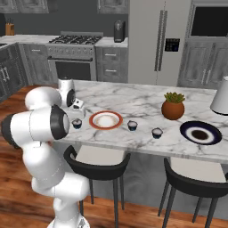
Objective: Place two yogurt containers on each plate.
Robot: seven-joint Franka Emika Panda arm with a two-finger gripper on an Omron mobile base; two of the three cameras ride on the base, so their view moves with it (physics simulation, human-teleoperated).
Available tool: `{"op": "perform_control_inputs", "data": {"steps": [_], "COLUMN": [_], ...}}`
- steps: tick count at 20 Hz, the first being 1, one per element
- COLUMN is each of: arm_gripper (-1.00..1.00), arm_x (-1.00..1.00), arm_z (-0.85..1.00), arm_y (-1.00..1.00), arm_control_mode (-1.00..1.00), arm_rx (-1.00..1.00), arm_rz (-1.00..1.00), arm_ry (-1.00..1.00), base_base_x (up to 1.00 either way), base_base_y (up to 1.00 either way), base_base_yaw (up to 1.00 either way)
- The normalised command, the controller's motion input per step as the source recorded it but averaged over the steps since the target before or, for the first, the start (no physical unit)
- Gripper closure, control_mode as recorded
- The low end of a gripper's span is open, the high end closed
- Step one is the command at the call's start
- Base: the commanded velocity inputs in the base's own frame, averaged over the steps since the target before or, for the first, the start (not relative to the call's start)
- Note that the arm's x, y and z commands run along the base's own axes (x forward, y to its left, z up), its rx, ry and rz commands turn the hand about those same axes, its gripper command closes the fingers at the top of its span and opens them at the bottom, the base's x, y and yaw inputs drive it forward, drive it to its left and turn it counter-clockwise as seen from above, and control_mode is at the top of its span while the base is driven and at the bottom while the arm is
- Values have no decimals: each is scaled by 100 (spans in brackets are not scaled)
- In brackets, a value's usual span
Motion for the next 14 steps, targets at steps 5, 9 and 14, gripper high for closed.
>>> {"op": "perform_control_inputs", "data": {"steps": [5, 9, 14], "arm_gripper": [-100, -100, -100], "arm_x": [36, 34, 26], "arm_z": [-22, -22, -21], "arm_y": [0, 0, 0], "arm_control_mode": [-100, -100, -100], "arm_rx": [0, 0, 0], "arm_rz": [0, 0, 0], "arm_ry": [0, 0, 0], "base_base_x": [0, 0, 0], "base_base_y": [0, 0, 0], "base_base_yaw": [0, 0, 0]}}
